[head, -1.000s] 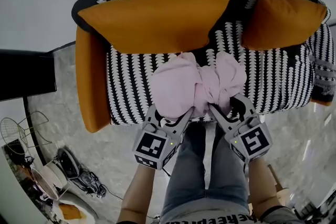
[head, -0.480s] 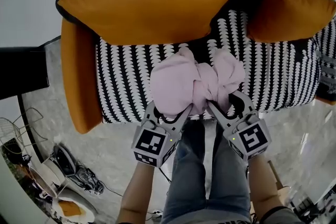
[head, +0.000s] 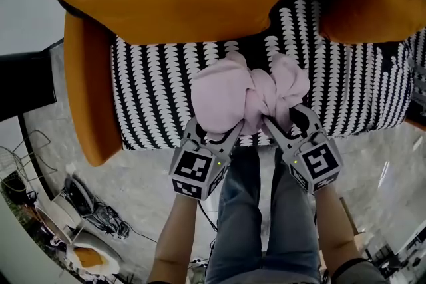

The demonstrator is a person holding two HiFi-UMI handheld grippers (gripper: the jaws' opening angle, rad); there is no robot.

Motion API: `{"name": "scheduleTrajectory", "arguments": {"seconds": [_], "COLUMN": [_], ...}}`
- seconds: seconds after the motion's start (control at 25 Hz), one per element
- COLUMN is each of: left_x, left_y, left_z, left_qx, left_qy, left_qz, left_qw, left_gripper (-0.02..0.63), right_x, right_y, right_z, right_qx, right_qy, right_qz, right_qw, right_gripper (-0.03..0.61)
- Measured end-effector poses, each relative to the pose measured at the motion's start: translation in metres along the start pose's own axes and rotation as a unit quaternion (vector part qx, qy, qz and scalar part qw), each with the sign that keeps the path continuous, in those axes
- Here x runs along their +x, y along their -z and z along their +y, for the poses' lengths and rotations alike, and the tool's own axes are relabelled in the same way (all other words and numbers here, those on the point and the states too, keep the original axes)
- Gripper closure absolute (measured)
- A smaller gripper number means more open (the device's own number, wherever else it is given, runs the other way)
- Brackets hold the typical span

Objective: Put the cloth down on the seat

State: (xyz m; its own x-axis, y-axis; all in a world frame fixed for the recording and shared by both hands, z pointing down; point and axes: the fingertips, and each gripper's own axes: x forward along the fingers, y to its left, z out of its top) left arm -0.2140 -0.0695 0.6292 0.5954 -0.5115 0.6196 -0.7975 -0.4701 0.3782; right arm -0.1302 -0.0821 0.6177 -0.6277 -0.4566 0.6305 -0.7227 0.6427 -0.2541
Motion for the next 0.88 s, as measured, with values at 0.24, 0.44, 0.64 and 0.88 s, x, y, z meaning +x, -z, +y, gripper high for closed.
{"name": "scheduleTrajectory", "arguments": {"seconds": [0.24, 0.44, 0.64, 0.88], "left_x": [0.01, 0.016, 0.012, 0.004], "left_y": [0.019, 0.031, 0.029, 0.037], "left_z": [0.012, 0.018, 0.021, 0.033], "left_qx": [-0.01, -0.012, -0.018, -0.024], "left_qy": [-0.005, -0.01, -0.016, -0.024], "left_qz": [0.013, 0.025, 0.026, 0.035], "left_qw": [0.9999, 0.9996, 0.9994, 0.9988], "left_gripper": [0.351, 0.351, 0.35, 0.35], "right_x": [0.017, 0.025, 0.024, 0.031], "right_y": [0.017, 0.029, 0.025, 0.025], "right_z": [-0.001, -0.003, -0.002, 0.005], "right_qx": [0.002, 0.005, 0.005, 0.001], "right_qy": [0.005, 0.01, 0.019, 0.023], "right_qz": [0.024, 0.038, 0.04, 0.045], "right_qw": [1.0, 0.999, 0.999, 0.999], "right_gripper": [0.373, 0.37, 0.365, 0.364]}}
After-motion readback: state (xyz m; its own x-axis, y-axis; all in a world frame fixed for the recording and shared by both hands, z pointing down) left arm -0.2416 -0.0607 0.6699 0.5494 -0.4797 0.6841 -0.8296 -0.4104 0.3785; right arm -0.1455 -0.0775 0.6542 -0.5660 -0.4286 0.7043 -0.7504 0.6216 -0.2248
